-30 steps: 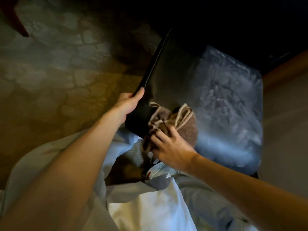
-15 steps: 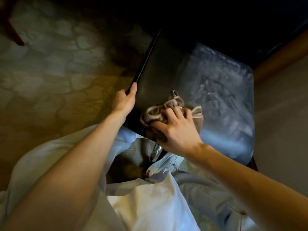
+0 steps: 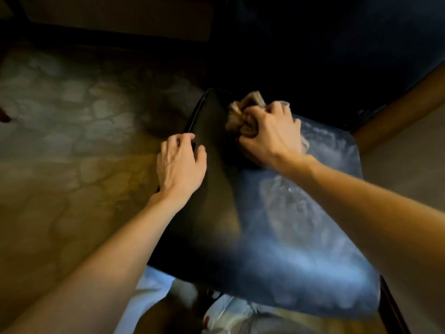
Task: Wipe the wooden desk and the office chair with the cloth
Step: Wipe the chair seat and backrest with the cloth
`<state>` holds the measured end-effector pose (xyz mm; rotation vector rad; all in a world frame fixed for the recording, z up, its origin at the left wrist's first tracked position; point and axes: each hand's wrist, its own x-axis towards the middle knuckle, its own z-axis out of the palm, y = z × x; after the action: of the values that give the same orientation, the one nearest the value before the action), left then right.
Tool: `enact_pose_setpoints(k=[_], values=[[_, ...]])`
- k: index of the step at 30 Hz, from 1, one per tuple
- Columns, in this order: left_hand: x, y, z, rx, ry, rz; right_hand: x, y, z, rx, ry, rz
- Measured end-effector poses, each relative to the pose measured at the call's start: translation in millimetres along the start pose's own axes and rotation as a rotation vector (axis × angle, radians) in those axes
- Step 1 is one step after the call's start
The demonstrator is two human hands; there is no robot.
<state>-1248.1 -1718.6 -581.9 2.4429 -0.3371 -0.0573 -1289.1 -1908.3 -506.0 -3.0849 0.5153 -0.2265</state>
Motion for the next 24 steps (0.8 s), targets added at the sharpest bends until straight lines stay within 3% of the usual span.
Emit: enact_pose_setpoints(k=[6,10,14,18,24], values=[[23,-6,29,0.043,0.016,0.046,111,53,26,0.052,-0.031,0.048],[23,-13,33,-0.024,0.045,0.011,130,62,64,0.086,-0.151,0.072],[20,-10,33,0.006,0.053,0.019,134,55,70,0.082,-0.164,0.124],[17,-10,32,0.010,0.063,0.006,109,38,62,0.003,-0.219,0.090],[16,-8,29,0.010,0.092,0.053,-17,-15,36,-0.035,-0.264,-0.001]])
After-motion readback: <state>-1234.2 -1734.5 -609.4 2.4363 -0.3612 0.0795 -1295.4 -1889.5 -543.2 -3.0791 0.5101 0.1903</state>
